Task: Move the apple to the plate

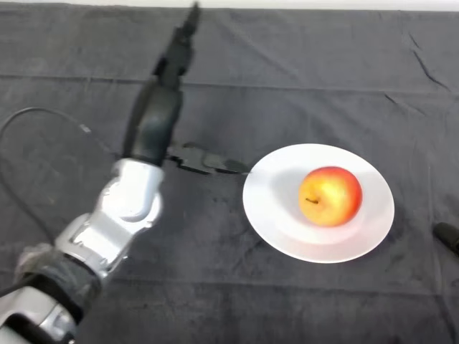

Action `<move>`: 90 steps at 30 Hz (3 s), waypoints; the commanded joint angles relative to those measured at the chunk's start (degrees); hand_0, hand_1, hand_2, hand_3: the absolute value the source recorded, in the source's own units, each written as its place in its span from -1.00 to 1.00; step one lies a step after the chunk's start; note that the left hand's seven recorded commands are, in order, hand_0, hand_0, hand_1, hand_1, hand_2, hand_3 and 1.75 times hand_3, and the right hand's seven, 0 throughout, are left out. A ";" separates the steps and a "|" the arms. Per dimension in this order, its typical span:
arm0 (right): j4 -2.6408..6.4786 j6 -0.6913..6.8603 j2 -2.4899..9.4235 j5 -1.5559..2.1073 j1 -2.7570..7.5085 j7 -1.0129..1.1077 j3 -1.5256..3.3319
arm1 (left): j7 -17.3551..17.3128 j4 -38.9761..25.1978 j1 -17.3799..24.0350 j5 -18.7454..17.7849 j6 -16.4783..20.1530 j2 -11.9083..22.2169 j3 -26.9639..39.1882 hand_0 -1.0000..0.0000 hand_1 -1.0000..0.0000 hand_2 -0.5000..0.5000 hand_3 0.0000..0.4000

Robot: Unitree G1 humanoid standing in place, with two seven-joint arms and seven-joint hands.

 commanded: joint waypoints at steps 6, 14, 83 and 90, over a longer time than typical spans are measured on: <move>-0.85 0.01 -0.70 0.12 0.61 0.13 -0.58 | 2.44 -6.72 6.54 -2.00 -2.42 6.62 7.50 1.00 1.00 0.00 -1.00; -0.95 0.02 -0.66 0.14 0.65 0.05 -0.59 | 3.70 -8.07 12.47 -3.85 -5.46 9.46 15.89 1.00 1.00 0.00 -1.00; -1.24 0.09 -0.59 0.27 0.77 -0.20 -0.63 | 3.65 -7.74 18.70 -1.00 -3.98 4.31 38.56 1.00 1.00 0.00 -1.00; -1.27 0.09 -0.58 0.29 0.79 -0.22 -0.63 | 3.01 -7.67 18.58 -0.61 -3.97 3.88 39.23 1.00 1.00 0.00 -1.00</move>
